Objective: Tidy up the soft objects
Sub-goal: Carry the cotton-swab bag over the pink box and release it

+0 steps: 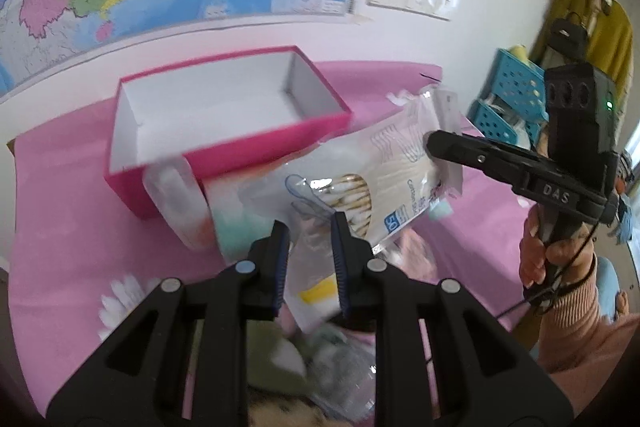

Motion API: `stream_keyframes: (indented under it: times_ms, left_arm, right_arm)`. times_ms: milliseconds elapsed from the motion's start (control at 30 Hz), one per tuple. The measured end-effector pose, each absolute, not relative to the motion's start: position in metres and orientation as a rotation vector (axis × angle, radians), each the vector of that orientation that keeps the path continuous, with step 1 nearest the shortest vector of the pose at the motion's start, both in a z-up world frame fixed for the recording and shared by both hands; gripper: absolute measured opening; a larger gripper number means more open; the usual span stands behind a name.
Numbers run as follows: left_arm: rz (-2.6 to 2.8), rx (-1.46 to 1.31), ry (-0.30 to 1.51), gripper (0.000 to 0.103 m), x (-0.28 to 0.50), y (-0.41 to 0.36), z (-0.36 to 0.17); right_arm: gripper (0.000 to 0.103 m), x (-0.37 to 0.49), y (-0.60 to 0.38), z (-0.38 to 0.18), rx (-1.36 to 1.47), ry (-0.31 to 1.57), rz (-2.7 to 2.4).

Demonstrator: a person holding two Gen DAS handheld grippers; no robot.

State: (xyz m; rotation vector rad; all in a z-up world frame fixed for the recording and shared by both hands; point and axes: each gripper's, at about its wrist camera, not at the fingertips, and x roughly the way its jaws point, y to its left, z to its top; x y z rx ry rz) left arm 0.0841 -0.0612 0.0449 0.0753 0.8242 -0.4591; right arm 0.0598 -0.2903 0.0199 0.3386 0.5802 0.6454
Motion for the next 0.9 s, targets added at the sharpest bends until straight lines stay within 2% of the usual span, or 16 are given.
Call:
stream_keyframes:
  times_ms: [433,900]
  left_arm:
    - [-0.336,0.072,0.846,0.022,0.186,-0.056,0.059]
    - [-0.256,0.08,0.999,0.022,0.251,-0.058,0.02]
  right_arm:
    - [0.016,0.165,-0.272,0.035,0.384,0.584,0.596]
    - [0.019,0.223,-0.257,0.006,0.395,0.719,0.489]
